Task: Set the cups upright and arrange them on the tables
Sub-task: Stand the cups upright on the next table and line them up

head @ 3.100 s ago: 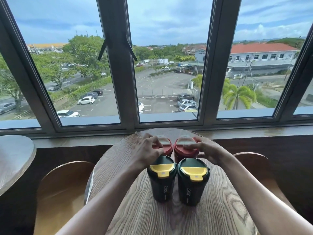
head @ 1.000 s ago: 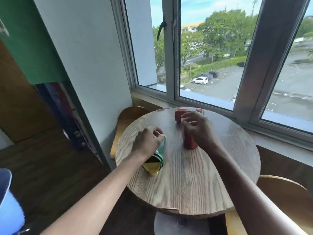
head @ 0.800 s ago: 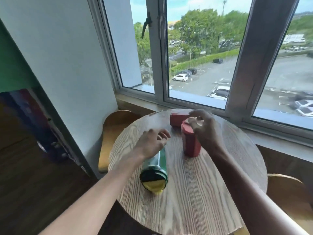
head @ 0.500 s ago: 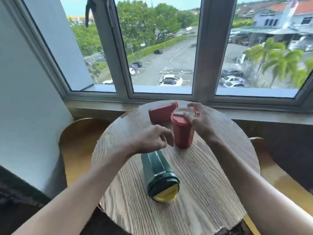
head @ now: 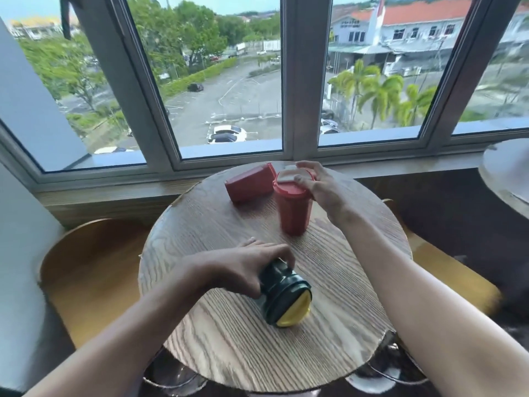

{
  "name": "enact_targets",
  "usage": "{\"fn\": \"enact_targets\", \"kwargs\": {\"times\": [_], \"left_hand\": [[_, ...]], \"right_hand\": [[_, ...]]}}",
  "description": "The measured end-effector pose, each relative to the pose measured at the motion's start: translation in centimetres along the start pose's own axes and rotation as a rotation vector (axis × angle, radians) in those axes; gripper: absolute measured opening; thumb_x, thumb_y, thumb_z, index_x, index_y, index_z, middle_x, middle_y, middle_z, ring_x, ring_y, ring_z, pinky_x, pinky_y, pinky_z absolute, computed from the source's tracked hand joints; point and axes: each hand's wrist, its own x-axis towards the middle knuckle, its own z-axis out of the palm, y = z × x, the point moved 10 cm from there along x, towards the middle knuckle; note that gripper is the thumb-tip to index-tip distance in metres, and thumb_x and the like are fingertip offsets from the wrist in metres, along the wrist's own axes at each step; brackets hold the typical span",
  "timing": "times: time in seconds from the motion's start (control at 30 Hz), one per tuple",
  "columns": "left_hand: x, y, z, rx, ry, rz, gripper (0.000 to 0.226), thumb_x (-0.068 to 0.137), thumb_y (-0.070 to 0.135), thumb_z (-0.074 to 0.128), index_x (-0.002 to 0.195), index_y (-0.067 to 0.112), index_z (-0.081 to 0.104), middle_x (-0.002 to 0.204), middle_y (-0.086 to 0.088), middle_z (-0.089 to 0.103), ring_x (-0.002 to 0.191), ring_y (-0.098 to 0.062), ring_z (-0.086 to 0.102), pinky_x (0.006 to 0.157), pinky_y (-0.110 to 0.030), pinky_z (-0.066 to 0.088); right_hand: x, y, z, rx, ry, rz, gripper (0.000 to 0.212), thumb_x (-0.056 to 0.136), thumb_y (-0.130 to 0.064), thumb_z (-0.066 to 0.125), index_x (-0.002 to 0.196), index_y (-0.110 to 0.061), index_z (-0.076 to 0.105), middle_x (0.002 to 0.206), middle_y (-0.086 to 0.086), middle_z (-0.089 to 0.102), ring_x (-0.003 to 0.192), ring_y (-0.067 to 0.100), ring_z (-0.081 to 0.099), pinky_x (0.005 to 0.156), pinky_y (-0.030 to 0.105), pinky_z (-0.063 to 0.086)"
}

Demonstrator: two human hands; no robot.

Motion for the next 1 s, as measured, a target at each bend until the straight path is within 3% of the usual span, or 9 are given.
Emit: {"fn": "enact_targets", "kwargs": {"times": [0.17, 0.27, 0.33, 0.47, 0.67, 0.73, 0.8, 0.87, 1.0], "left_hand": [[-0.1, 0.2, 1.8, 0.309, 0.030, 0.088, 0.087, 0.068, 0.024, 0.078, 0.140, 0.032, 0.031, 0.143, 0.008, 0.036, 0.139, -0.011, 0.022, 0.121, -0.044, 0.001], [-0.1, 1.0, 1.5, 0.421, 0.192, 0.188, 0.083, 0.069, 0.037, 0.076, 0.140, 0.032, 0.033, 0.135, 0.008, 0.038, 0.133, -0.015, 0.033, 0.119, -0.050, 0.011], [-0.3, 1.2, 0.8, 0.410, 0.261, 0.213, 0.081, 0.069, 0.037, 0.074, 0.139, 0.032, 0.034, 0.133, 0.007, 0.038, 0.128, -0.015, 0.036, 0.116, -0.047, 0.019], [-0.4, -0.1, -1.3, 0.063, 0.314, 0.163, 0.094, 0.060, 0.031, 0.085, 0.140, 0.032, 0.035, 0.130, 0.008, 0.034, 0.127, -0.012, 0.033, 0.111, -0.025, 0.031], [-0.6, -3.6, -3.8, -0.425, 0.534, 0.139, 0.088, 0.060, 0.002, 0.085, 0.135, 0.020, 0.044, 0.125, -0.003, 0.051, 0.116, -0.014, 0.054, 0.100, -0.032, 0.050], [-0.5, -4.6, -3.7, -0.631, 0.548, 0.118, 0.083, 0.064, -0.008, 0.081, 0.133, 0.017, 0.043, 0.119, -0.010, 0.057, 0.105, -0.011, 0.059, 0.090, -0.026, 0.053], [-0.4, -5.8, -3.3, -0.797, 0.543, 0.097, 0.079, 0.064, -0.008, 0.075, 0.133, 0.013, 0.042, 0.117, -0.013, 0.059, 0.102, -0.007, 0.058, 0.083, -0.018, 0.051], [-0.3, -7.3, -2.8, -0.918, 0.538, 0.064, 0.079, 0.064, -0.004, 0.072, 0.135, 0.013, 0.040, 0.125, -0.013, 0.058, 0.111, -0.012, 0.057, 0.086, -0.020, 0.050], [0.6, -8.4, -1.0, -0.948, 0.553, -0.003, 0.096, 0.057, 0.016, 0.087, 0.139, 0.022, 0.038, 0.131, -0.003, 0.058, 0.122, -0.013, 0.055, 0.091, -0.017, 0.049]], "right_hand": [[0.3, 0.3, 0.0, 0.038, 0.005, -0.005, 0.023, 0.085, -0.027, 0.068, 0.095, -0.047, 0.065, 0.130, 0.013, 0.057, 0.116, 0.028, 0.058, 0.084, 0.031, 0.049], [0.4, 0.4, 0.0, 0.064, 0.006, -0.017, 0.024, 0.084, -0.027, 0.069, 0.098, -0.046, 0.065, 0.128, 0.012, 0.059, 0.116, 0.027, 0.059, 0.092, 0.034, 0.050], [0.5, 0.5, 0.0, 0.063, 0.005, -0.016, 0.024, 0.083, -0.028, 0.069, 0.096, -0.048, 0.065, 0.128, 0.011, 0.059, 0.116, 0.028, 0.059, 0.092, 0.035, 0.050], [0.6, 0.8, 0.1, 0.053, 0.002, -0.026, 0.024, 0.084, -0.032, 0.068, 0.097, -0.051, 0.064, 0.129, 0.008, 0.059, 0.118, 0.027, 0.058, 0.100, 0.042, 0.049], [0.7, 1.0, 0.0, 0.065, 0.021, -0.021, 0.025, 0.078, -0.037, 0.068, 0.094, -0.055, 0.066, 0.128, 0.005, 0.061, 0.118, 0.026, 0.058, 0.104, 0.046, 0.047], [0.6, 1.0, 0.1, 0.080, 0.022, -0.020, 0.025, 0.078, -0.036, 0.069, 0.093, -0.056, 0.066, 0.128, 0.006, 0.061, 0.118, 0.027, 0.059, 0.103, 0.045, 0.048], [0.5, 1.0, 0.2, 0.097, 0.018, -0.023, 0.025, 0.079, -0.034, 0.069, 0.094, -0.055, 0.067, 0.128, 0.006, 0.061, 0.119, 0.028, 0.058, 0.103, 0.044, 0.048], [0.5, 1.0, 0.1, 0.110, 0.017, -0.026, 0.026, 0.082, -0.030, 0.069, 0.094, -0.053, 0.068, 0.130, 0.006, 0.060, 0.120, 0.028, 0.057, 0.103, 0.042, 0.047], [0.3, 0.9, 0.1, 0.127, 0.012, -0.024, 0.025, 0.085, -0.028, 0.068, 0.097, -0.049, 0.068, 0.130, 0.004, 0.059, 0.120, 0.026, 0.057, 0.105, 0.041, 0.046]]}}
